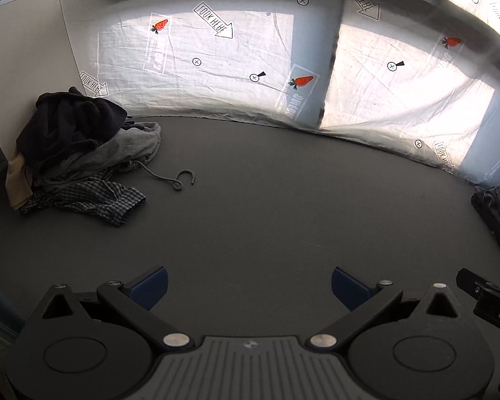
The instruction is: Fold clothes
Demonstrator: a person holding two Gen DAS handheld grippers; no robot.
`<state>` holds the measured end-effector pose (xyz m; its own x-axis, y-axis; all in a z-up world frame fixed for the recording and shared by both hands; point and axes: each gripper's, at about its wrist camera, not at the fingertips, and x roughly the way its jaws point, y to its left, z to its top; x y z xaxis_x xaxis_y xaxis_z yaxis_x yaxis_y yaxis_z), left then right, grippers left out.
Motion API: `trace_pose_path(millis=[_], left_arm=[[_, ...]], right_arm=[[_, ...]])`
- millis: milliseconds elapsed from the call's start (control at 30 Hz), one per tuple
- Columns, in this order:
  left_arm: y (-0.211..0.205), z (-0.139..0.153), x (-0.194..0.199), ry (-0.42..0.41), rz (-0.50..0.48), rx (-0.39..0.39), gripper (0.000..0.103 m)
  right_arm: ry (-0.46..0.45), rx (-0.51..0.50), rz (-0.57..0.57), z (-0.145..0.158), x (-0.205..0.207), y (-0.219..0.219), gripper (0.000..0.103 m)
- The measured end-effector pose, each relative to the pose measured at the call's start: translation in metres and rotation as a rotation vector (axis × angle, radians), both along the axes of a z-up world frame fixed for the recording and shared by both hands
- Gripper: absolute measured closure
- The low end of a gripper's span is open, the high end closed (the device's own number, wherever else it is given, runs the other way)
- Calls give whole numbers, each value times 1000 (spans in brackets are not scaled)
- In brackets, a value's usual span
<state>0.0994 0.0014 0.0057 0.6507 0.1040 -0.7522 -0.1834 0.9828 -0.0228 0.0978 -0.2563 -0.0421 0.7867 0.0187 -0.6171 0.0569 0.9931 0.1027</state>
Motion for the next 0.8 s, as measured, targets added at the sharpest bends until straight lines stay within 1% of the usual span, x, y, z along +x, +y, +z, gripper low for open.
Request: trace_pose_path(millis=[100, 167, 267, 333, 500, 600, 667, 800], left_arm=[[19, -5, 14, 42, 87, 12, 0], [35, -9, 23, 71, 136, -5, 0], [62, -15, 35, 102, 188, -34, 0], [83, -21, 46, 124, 219, -31, 0], [151, -37, 82, 186, 259, -34, 0], [195, -43, 107, 203, 271, -32, 0], [226, -47, 126, 210, 287, -34, 0], [282, -58, 166, 219, 317, -37, 0]], right_arm=[[18, -13, 34, -5, 16, 9, 1], [30, -22, 51, -8, 25, 17, 1], [36, -29, 83, -12, 41, 33, 1], [42, -38, 91, -15, 53, 48, 1], [53, -43, 91, -18, 94, 96, 1], [56, -64, 102, -19, 122, 130, 1], [62, -77, 121, -21, 146, 157, 1], [68, -84, 207, -23, 191, 215, 1]])
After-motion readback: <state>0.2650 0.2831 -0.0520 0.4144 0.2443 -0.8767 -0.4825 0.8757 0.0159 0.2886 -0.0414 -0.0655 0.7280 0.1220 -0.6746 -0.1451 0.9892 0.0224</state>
